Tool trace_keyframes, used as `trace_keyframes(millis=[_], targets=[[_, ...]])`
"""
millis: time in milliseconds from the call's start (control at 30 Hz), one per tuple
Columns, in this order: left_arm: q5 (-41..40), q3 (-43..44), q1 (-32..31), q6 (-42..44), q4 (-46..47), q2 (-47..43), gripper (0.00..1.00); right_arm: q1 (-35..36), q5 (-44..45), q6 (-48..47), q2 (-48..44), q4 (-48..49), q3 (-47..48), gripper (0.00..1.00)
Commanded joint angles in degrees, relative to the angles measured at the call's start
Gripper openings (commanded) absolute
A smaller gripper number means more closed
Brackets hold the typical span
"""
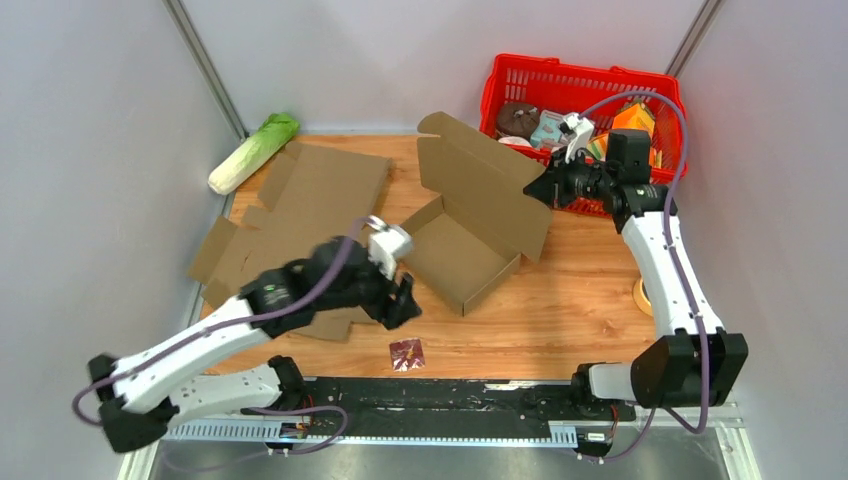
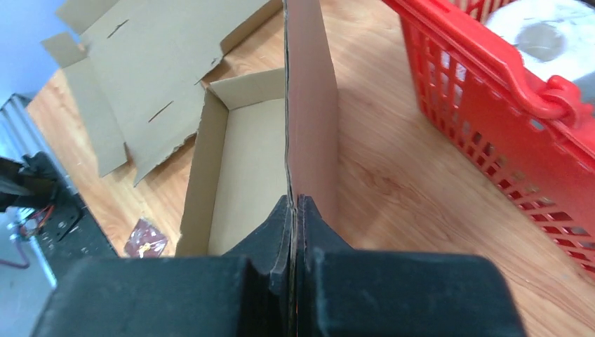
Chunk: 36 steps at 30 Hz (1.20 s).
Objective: Fold the paper box
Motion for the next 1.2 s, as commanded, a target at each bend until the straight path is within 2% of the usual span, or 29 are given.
trace_keyframes(millis=[0, 167, 267, 400, 633, 867, 1167], targets=[[-6.50, -7.82, -6.90, 7.74, 0.37, 9.44, 0.78, -1.16, -12.48, -2.71, 0.85, -3.71, 4.64, 0.00], [-10.36, -8.18, -11.11, 9.66, 1.16, 20.86, 0.78, -1.25, -11.16, 0.45, -1.44, 0.24, 2.28, 0.00], [-9.58, -8.97, -11.82, 10.55, 3.00, 24.12, 0.78, -1.25, -10.36, 1.07, -1.53, 0.95, 1.92, 0.00], [-10.72, -9.50, -12.35, 9.94, 3.88, 27.20, 0.82, -1.25, -9.84, 1.77, -1.88, 1.48, 1.40, 0.00], [-17.30, -14.41, -15.25, 9.49, 9.49, 29.58, 0.81, -1.16, -1.31, 1.77, -1.71, 0.96, 2.27, 0.00], [-14.07, -17.41, -15.34, 11.34, 14.34, 31.96, 0.84, -1.16, -2.45, 1.95, -0.82, 0.34, 2.71, 0.00], [-7.03, -18.02, -15.25, 8.80, 16.01, 35.12, 0.82, -1.25, -3.77, 2.74, -1.70, 1.56, 2.10, 0.00]])
